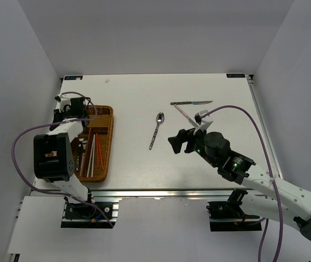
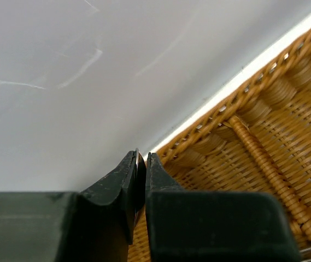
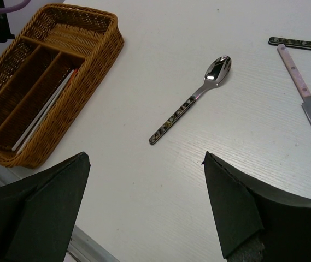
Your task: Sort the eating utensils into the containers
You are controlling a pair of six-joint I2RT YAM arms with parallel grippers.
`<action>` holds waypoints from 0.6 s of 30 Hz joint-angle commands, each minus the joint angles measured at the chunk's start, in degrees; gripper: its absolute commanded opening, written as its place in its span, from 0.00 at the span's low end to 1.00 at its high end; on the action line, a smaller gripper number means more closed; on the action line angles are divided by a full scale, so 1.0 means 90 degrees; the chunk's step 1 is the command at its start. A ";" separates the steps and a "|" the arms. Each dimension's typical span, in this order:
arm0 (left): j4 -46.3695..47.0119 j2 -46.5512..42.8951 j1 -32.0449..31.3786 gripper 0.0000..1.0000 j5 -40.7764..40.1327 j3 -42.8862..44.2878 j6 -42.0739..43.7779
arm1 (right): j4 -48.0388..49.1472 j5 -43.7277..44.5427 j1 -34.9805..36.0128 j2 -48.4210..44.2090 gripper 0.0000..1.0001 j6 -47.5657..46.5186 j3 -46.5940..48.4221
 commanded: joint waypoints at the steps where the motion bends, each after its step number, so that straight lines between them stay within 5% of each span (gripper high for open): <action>1: 0.0044 0.0101 0.0127 0.00 0.0142 0.0136 -0.0340 | 0.0219 -0.0109 -0.0030 0.0015 0.89 0.0062 0.0051; 10: -0.0044 0.0208 0.0216 0.07 0.0611 0.0117 -0.0526 | 0.0199 -0.0178 -0.0021 0.0123 0.89 0.0121 0.0139; 18: -0.0240 -0.0123 0.0206 0.51 0.0553 0.0059 -0.0722 | 0.0141 -0.0109 -0.0021 0.0094 0.89 0.0141 0.0197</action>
